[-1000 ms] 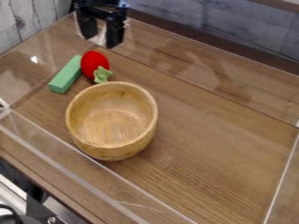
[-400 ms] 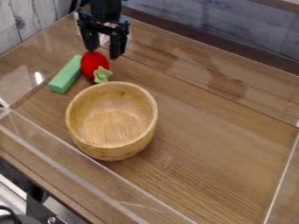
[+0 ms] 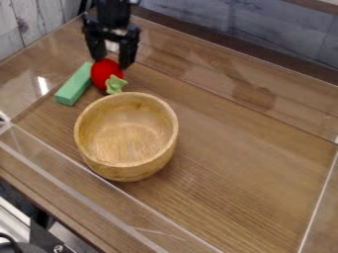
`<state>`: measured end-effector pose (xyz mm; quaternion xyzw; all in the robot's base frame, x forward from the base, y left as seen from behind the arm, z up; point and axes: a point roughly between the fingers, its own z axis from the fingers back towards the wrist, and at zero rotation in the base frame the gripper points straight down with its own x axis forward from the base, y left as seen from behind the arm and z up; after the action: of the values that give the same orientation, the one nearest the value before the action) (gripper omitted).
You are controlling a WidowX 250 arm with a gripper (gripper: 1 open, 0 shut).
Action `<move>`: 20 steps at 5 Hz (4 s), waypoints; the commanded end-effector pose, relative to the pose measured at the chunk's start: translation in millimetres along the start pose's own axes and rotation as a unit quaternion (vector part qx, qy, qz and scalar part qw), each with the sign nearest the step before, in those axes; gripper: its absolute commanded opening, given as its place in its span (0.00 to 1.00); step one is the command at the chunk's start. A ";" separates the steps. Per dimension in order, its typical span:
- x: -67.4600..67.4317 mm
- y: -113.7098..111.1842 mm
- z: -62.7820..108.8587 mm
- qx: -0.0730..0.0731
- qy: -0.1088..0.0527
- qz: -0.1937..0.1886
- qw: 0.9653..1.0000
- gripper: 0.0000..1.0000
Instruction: Move the red fruit to the right
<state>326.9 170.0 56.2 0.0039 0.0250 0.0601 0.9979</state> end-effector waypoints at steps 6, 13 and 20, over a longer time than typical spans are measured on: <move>22.6 -3.7 33.9 -0.004 -0.056 -0.055 0.997 1.00; 19.0 -22.4 28.5 -0.005 -0.043 -0.018 0.999 0.00; 5.3 -73.0 46.9 -0.046 -0.066 -0.021 0.997 0.00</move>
<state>336.7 97.8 68.9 -0.0520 0.0037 0.0433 0.9977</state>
